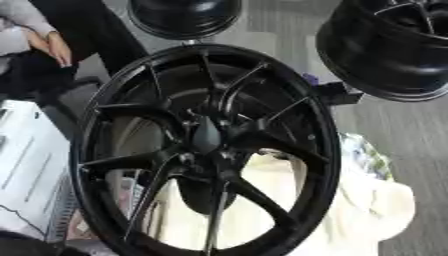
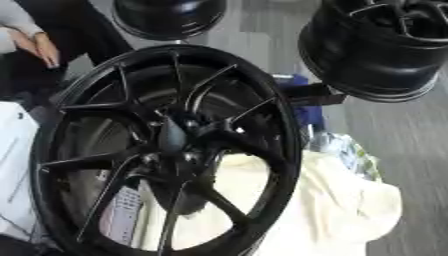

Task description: Pull the pin out of the wheel hub.

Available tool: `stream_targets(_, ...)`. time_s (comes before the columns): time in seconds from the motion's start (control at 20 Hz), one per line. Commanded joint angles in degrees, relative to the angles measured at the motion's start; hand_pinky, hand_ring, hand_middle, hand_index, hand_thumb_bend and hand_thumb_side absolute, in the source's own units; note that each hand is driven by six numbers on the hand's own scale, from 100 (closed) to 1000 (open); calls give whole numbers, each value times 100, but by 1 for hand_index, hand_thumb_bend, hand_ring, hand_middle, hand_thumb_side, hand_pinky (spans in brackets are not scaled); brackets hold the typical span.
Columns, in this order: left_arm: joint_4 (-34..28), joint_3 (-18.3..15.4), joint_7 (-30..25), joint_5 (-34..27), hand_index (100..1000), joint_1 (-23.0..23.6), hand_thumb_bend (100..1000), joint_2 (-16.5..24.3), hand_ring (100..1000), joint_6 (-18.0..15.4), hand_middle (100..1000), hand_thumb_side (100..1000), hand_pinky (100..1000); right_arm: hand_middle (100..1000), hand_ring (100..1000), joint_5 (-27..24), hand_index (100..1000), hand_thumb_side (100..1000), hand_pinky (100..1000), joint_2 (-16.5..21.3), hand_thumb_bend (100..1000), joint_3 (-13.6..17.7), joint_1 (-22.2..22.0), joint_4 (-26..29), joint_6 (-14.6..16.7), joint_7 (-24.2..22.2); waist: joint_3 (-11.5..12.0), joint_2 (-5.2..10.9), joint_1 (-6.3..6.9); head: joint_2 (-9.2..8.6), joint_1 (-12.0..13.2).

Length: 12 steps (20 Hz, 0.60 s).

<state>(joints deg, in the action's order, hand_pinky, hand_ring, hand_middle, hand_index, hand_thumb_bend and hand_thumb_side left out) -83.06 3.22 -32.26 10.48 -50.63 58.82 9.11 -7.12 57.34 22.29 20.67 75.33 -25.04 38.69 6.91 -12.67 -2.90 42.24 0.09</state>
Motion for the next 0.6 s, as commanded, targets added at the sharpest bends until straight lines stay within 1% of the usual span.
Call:
stream_targets(0.05, 406, -498, 297, 261, 547, 226, 100, 282, 573, 270, 337, 263, 774, 803, 640, 52, 899, 473, 836, 328, 100, 65, 95, 44, -1299, 1327, -57, 123, 28, -50, 78)
stream_targets(0.15, 691, -549, 473, 352, 548, 350, 100, 276, 573, 392, 339, 261, 772, 803, 640, 67, 899, 473, 836, 324, 100, 44, 117, 50, -1302, 1327, -102, 130, 25, -43, 105)
stream_targets(0.2, 829, -536, 559, 401, 549, 374, 100, 271, 574, 393, 340, 261, 772, 803, 640, 73, 899, 474, 836, 323, 100, 47, 120, 51, -1303, 1327, -112, 131, 23, -42, 108)
stream_targets(0.4, 1200, -424, 928, 458, 576, 462, 100, 206, 583, 213, 362, 258, 775, 803, 639, 90, 900, 475, 837, 313, 100, 70, 126, 49, -1293, 1327, -124, 127, 16, -56, 112)
stream_targets(0.45, 1256, -387, 1029, 448, 689, 489, 100, 195, 659, 166, 485, 257, 810, 803, 639, 89, 900, 476, 837, 311, 100, 70, 126, 47, -1291, 1327, -128, 126, 14, -57, 111)
stream_targets(0.5, 1306, -349, 1128, 428, 740, 517, 100, 184, 708, 120, 548, 257, 833, 803, 639, 87, 900, 476, 837, 311, 100, 69, 123, 45, -1291, 1327, -134, 125, 12, -59, 110)
stream_targets(0.55, 1349, -305, 1230, 408, 842, 543, 100, 177, 813, 73, 713, 258, 887, 803, 639, 85, 900, 475, 837, 313, 100, 69, 121, 44, -1290, 1327, -139, 124, 11, -61, 111)
stream_targets(0.6, 1383, -263, 1333, 394, 869, 568, 100, 175, 848, 23, 757, 292, 908, 803, 639, 86, 900, 475, 837, 315, 100, 74, 120, 44, -1288, 1327, -143, 124, 11, -64, 113)
